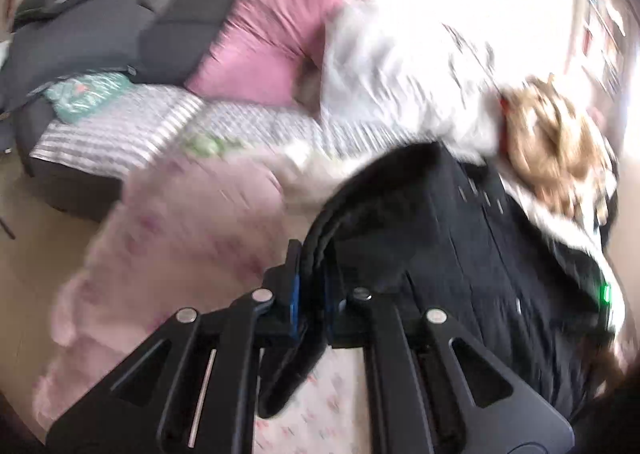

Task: Fold large clothes

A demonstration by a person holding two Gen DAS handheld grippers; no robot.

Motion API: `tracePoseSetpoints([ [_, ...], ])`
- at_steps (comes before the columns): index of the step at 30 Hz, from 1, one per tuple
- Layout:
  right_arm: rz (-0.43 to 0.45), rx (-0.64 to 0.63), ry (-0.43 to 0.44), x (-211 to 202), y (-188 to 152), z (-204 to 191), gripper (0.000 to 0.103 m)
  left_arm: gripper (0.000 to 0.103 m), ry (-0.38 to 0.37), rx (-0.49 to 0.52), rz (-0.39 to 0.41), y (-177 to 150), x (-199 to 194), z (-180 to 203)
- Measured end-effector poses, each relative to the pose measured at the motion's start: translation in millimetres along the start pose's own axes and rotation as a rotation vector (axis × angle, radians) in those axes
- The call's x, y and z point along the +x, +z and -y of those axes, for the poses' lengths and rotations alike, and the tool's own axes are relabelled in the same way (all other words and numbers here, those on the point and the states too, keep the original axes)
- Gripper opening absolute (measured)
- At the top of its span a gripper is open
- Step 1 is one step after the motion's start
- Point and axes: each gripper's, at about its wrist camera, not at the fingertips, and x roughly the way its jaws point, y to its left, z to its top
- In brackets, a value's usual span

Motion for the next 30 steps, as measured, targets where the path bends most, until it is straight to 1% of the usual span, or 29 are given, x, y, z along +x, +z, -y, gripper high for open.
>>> tracePoseSetpoints([
  [3, -0.008, 0.017, -0.005, 5.7, 2.4, 3.2, 0.084, 0.01, 0.05, -0.098, 0.031, 33.3, 7.2, -36.4],
  [5, -0.008, 0.021, -0.011, 8.5, 3.9, 3.9, 0.084, 0.01, 0.12, -0.134, 0.035, 50.1, 20.5, -60.6],
  [8, -0.007, 0.014, -0.017, 12.6, 6.5, 2.3, 0.084, 0.01, 0.213, -0.172, 0.008, 55.9, 48.3, -89.0],
  [9, -0.007, 0.008, -0.023, 13.6, 7.3, 1.4, 0.084, 0.01, 0.23, -0.19, -0.006, 53.9, 58.5, -96.1],
  [11, -0.005, -0.007, -0.034, 15.4, 8.3, -0.1, 0.084, 0.01, 0.271, -0.213, -0.04, 44.8, 77.4, -113.5],
  [13, -0.005, -0.016, -0.043, 16.4, 8.2, -0.3, 0.084, 0.01, 0.328, -0.229, -0.095, 26.2, 96.9, -128.9],
  [15, -0.008, -0.016, -0.046, 17.2, 7.8, 1.3, 0.084, 0.01, 0.418, -0.267, -0.205, -5.6, 125.6, -144.8],
  [16, -0.01, -0.013, -0.047, 17.5, 7.6, 2.5, 0.084, 0.012, 0.438, -0.288, -0.245, -15.8, 134.9, -148.9],
  [17, -0.011, -0.011, -0.05, 17.5, 7.4, 3.8, 0.084, 0.016, 0.465, -0.307, -0.299, -33.5, 146.2, -155.3],
  [18, -0.013, -0.006, -0.059, 17.1, 7.3, 5.7, 0.084, 0.016, 0.487, -0.307, -0.326, -44.5, 150.4, -156.2],
  [19, -0.012, -0.003, -0.067, 16.1, 7.5, 7.1, 0.084, 0.016, 0.512, -0.289, -0.334, -52.4, 152.2, -154.2],
  [21, -0.002, 0.0, -0.073, 12.7, 7.3, 10.3, 0.084, 0.021, 0.555, -0.234, -0.304, -54.9, 144.9, -141.4],
  [22, 0.007, 0.0, -0.08, 9.5, 7.4, 11.7, 0.084, 0.03, 0.581, -0.215, -0.302, -53.8, 140.8, -136.0],
  [23, 0.013, -0.002, -0.083, 7.4, 6.9, 12.3, 0.084, 0.043, 0.593, -0.199, -0.3, -51.0, 133.9, -129.0],
  [24, 0.022, -0.007, -0.086, 4.1, 6.6, 12.6, 0.084, 0.052, 0.583, -0.196, -0.292, -49.2, 129.0, -126.2],
  [25, 0.032, -0.014, -0.092, 0.1, 6.4, 13.2, 0.084, 0.074, 0.565, -0.196, -0.276, -43.6, 121.7, -122.6],
  [26, 0.041, -0.02, -0.102, -3.7, 6.4, 13.8, 0.084, 0.089, 0.553, -0.192, -0.255, -40.0, 112.4, -114.7],
  [27, 0.051, -0.027, -0.116, -8.1, 6.3, 14.6, 0.084, 0.092, 0.551, -0.181, -0.227, -36.7, 100.6, -103.0],
  [28, 0.067, -0.039, -0.135, -14.6, 6.0, 15.9, 0.084, 0.092, 0.545, -0.173, -0.216, -35.9, 96.1, -95.9],
  [30, 0.092, -0.057, -0.173, -23.6, 5.6, 17.1, 0.084, 0.094, 0.514, -0.161, -0.214, -35.8, 82.5, -70.8],
])
